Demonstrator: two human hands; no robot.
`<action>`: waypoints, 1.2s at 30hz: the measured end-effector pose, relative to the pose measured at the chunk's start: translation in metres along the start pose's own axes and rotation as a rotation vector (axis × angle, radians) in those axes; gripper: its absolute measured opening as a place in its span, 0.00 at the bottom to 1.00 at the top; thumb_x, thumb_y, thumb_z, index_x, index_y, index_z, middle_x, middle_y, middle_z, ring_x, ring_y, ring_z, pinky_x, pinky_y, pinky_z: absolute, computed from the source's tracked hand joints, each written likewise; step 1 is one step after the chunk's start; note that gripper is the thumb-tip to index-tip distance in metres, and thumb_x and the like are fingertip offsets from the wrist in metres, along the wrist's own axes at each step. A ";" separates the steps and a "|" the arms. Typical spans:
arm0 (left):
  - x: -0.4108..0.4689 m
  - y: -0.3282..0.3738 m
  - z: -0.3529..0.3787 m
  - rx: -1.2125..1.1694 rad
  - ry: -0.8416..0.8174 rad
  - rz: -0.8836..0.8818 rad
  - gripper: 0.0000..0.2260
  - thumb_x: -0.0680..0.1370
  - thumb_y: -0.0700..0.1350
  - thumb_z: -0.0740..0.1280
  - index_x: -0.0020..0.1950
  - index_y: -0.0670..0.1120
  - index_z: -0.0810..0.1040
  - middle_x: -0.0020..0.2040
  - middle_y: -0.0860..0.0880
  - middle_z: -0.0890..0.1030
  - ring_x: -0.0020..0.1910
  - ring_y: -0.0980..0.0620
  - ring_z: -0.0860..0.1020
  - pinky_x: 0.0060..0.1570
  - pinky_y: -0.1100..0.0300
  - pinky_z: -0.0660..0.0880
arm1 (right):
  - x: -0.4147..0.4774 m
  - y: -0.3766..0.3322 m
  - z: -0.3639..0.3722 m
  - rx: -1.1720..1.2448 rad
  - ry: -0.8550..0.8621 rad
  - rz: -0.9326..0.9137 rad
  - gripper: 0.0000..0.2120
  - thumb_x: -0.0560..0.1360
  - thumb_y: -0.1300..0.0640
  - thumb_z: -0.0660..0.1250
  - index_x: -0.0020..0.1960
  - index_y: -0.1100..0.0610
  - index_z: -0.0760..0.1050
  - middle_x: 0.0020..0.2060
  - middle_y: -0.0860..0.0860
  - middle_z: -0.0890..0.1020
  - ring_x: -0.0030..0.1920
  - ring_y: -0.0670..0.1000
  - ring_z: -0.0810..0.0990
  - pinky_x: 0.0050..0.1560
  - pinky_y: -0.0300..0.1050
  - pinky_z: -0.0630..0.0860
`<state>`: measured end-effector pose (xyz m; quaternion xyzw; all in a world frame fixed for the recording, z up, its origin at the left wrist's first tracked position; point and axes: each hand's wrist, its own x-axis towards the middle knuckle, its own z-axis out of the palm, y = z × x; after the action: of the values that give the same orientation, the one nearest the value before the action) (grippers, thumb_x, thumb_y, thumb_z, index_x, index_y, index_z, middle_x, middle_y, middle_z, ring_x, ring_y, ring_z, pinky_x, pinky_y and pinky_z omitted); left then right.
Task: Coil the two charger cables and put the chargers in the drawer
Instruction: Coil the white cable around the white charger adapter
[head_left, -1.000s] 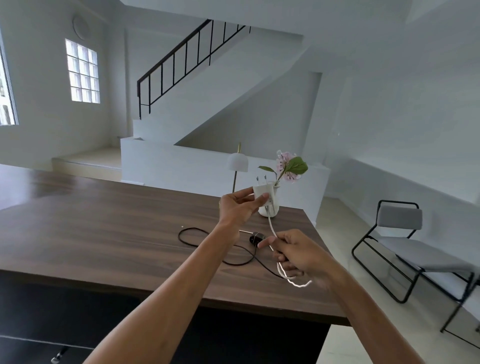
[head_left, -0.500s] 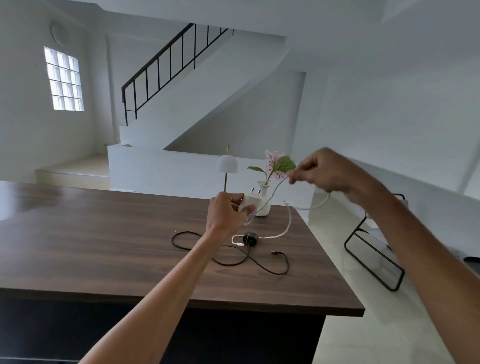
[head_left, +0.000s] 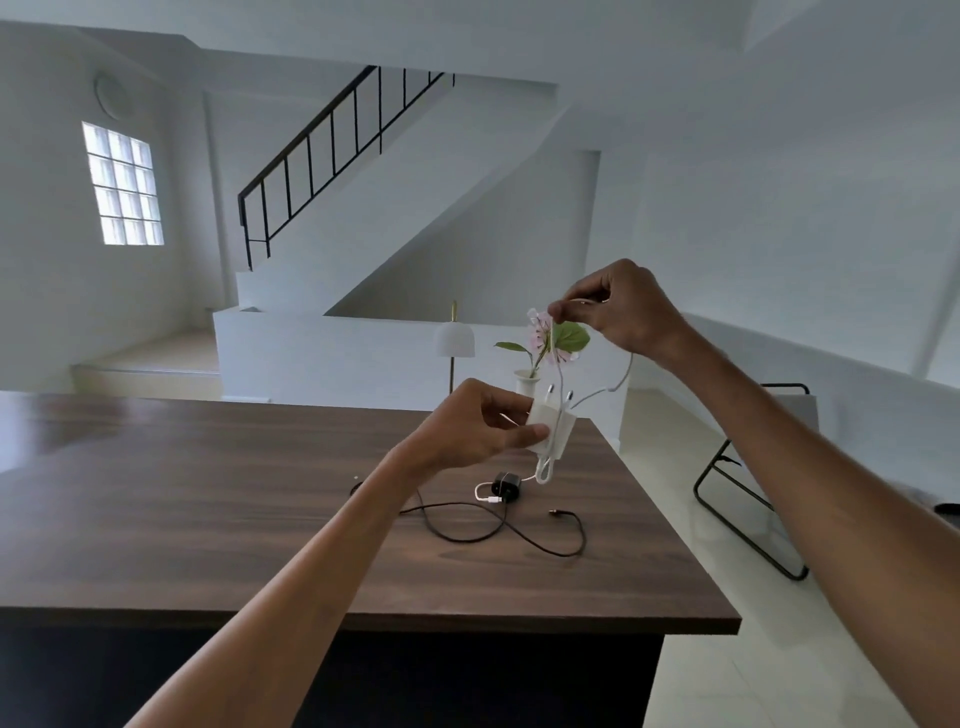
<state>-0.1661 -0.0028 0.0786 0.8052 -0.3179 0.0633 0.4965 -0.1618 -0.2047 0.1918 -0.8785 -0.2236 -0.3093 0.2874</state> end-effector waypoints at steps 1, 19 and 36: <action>-0.002 0.002 -0.002 -0.070 -0.018 0.017 0.12 0.76 0.42 0.75 0.60 0.43 0.85 0.52 0.46 0.88 0.50 0.48 0.87 0.55 0.59 0.82 | 0.000 0.003 0.003 0.018 0.008 0.010 0.13 0.69 0.49 0.78 0.45 0.58 0.88 0.32 0.53 0.85 0.34 0.48 0.78 0.33 0.24 0.68; 0.005 0.000 -0.014 -0.656 0.393 -0.148 0.11 0.76 0.40 0.74 0.57 0.39 0.84 0.52 0.40 0.87 0.47 0.49 0.87 0.49 0.64 0.83 | -0.116 0.016 0.100 0.383 -0.300 0.195 0.15 0.83 0.54 0.63 0.42 0.55 0.84 0.21 0.42 0.73 0.24 0.45 0.65 0.31 0.42 0.64; 0.020 0.006 -0.007 -0.074 0.727 -0.083 0.12 0.72 0.46 0.79 0.55 0.47 0.87 0.46 0.56 0.86 0.41 0.54 0.86 0.53 0.55 0.83 | -0.080 -0.022 0.007 0.073 -0.484 0.025 0.11 0.71 0.68 0.71 0.41 0.51 0.84 0.31 0.42 0.77 0.33 0.45 0.77 0.41 0.40 0.76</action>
<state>-0.1521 -0.0079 0.0950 0.7239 -0.0897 0.3134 0.6080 -0.2284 -0.2012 0.1419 -0.9187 -0.2860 -0.0779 0.2609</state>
